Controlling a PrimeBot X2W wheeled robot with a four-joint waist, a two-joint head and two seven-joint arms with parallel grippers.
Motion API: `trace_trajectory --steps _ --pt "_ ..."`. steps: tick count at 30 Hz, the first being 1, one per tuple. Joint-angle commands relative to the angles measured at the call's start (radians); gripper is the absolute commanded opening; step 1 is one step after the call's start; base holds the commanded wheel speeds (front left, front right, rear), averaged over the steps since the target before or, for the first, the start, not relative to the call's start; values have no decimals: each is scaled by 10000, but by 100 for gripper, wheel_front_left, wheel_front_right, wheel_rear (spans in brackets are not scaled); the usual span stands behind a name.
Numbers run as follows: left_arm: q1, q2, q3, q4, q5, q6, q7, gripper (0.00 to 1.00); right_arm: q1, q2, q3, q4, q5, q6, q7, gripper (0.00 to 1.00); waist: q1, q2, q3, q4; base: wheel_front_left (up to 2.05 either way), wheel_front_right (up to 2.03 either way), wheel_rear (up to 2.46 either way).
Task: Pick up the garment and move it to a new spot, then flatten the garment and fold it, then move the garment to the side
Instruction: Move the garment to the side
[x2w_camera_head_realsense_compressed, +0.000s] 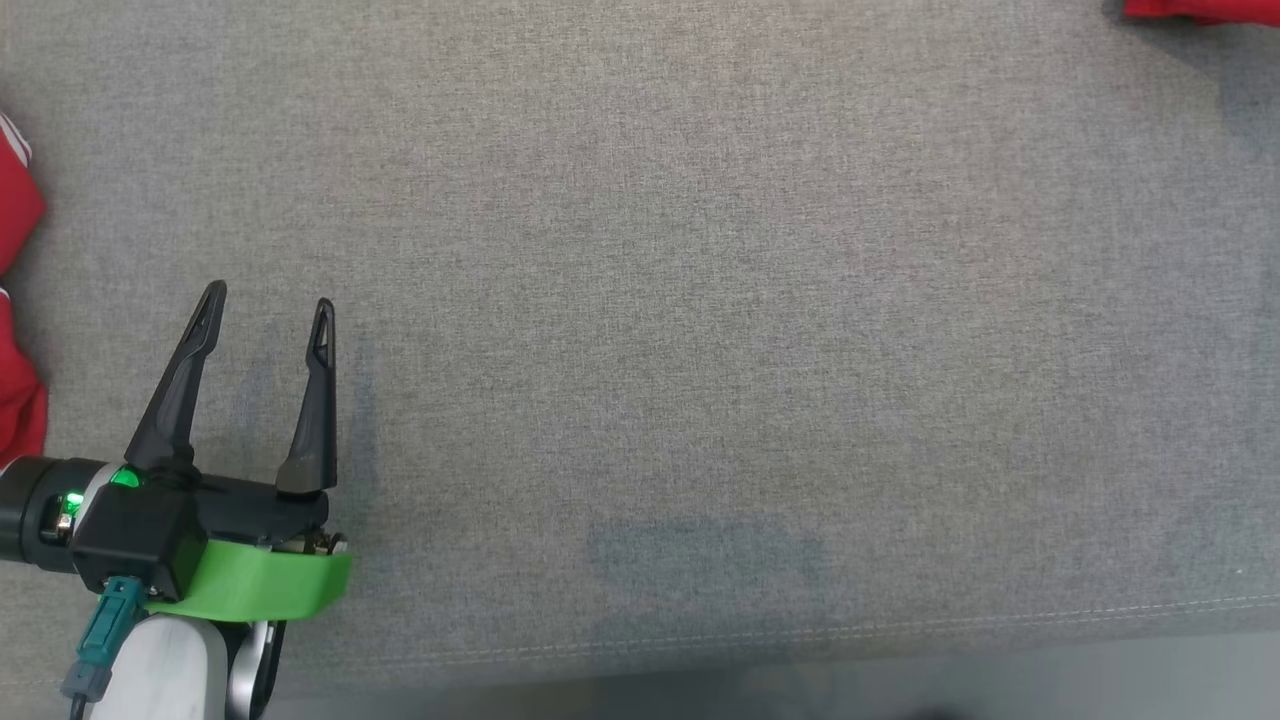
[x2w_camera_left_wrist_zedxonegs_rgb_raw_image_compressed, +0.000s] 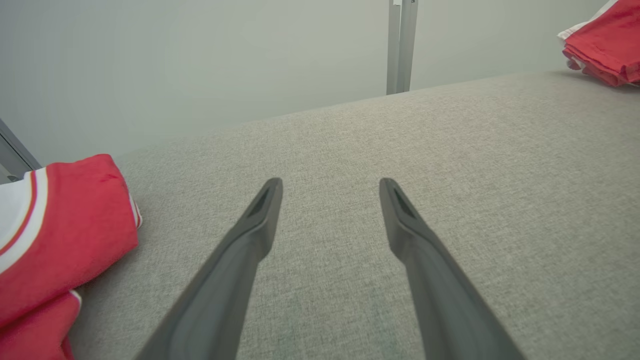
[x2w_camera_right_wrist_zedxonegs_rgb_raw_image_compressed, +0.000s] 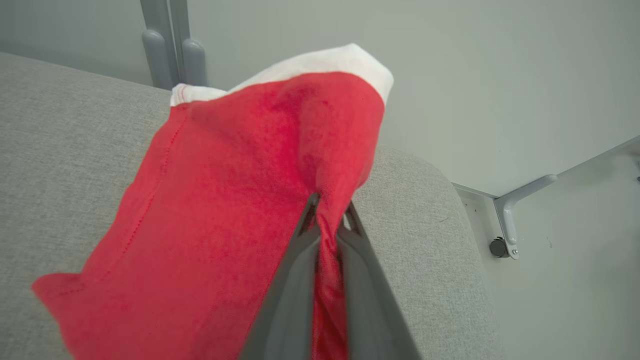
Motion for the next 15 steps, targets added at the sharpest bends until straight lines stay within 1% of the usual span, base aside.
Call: trace_trajectory --steps 1,10,11,12,13,15 --pt "80 60 10 -46 20 47 -39 100 -116 -13 43 51 -72 -15 -43 0 -1 0 13 12 0 0 0" --pt "87 144 8 -100 -67 109 -39 100 -268 27 220 364 -146 -16 -202 0 -1 0 98 11 0 0 0" --pt "81 147 -4 -91 -70 107 -39 100 -303 9 275 436 -229 -16 -230 35 -1 0 102 15 0 0 0" --pt "80 147 -15 -89 -66 115 -39 100 -356 -14 331 477 -313 -16 -301 88 -1 0 108 20 0 0 0" --pt "82 145 -25 -93 -59 127 -39 100 -409 -29 368 550 -378 -16 -357 100 -1 0 113 28 0 0 0" --pt "87 153 -28 -111 -71 158 -39 100 -447 -9 458 652 -458 -15 -396 100 -1 0 132 40 0 0 0"
